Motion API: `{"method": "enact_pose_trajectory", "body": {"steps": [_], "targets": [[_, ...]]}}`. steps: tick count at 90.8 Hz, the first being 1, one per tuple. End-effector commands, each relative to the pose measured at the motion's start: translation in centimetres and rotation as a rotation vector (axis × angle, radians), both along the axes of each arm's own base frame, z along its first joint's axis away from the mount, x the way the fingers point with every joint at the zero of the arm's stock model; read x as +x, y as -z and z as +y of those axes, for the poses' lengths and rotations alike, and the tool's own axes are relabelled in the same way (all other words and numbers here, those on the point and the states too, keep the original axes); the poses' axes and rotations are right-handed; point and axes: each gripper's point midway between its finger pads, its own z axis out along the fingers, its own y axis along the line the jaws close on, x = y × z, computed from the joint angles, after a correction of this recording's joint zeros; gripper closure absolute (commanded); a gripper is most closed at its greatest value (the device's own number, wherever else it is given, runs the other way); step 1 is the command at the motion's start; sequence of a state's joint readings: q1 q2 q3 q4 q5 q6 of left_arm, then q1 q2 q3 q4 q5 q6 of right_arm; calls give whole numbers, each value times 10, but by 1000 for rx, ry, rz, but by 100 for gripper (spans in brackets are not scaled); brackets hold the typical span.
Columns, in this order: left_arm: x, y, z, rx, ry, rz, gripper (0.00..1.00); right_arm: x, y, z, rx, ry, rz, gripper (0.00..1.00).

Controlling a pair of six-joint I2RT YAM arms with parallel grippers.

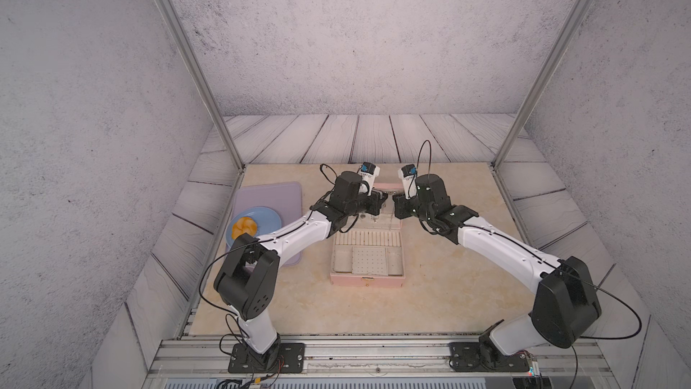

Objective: Put jewelry chain into jewelry box
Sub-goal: Hang the necklace on the jewelry box clasp.

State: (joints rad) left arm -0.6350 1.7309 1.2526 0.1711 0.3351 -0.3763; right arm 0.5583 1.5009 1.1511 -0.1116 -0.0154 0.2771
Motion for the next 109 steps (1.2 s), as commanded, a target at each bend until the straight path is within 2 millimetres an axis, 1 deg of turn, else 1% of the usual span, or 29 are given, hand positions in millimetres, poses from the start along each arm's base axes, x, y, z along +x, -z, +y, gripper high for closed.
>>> {"method": "enact_pose_trajectory", "body": {"steps": [1,43,53,69,84,91,109], "targets": [[13,-8,3,-17,-44,-16,100,10,-5,-4,15,39,-5,99],[17,3,7,-4,-82,25,100,16,2,-2,30,43,30,98],[18,0,7,-18,-85,29,100,17,0,-3,44,51,30,98],[14,-16,5,-67,-69,10,100,16,-7,-3,59,49,21,98],[13,-26,7,-93,-78,-11,100,16,-7,-3,60,52,22,98],[14,-27,7,-96,-79,-13,100,17,-8,-3,64,51,21,98],[16,-16,6,-83,-88,12,100,19,-6,-3,65,58,28,98]]}}
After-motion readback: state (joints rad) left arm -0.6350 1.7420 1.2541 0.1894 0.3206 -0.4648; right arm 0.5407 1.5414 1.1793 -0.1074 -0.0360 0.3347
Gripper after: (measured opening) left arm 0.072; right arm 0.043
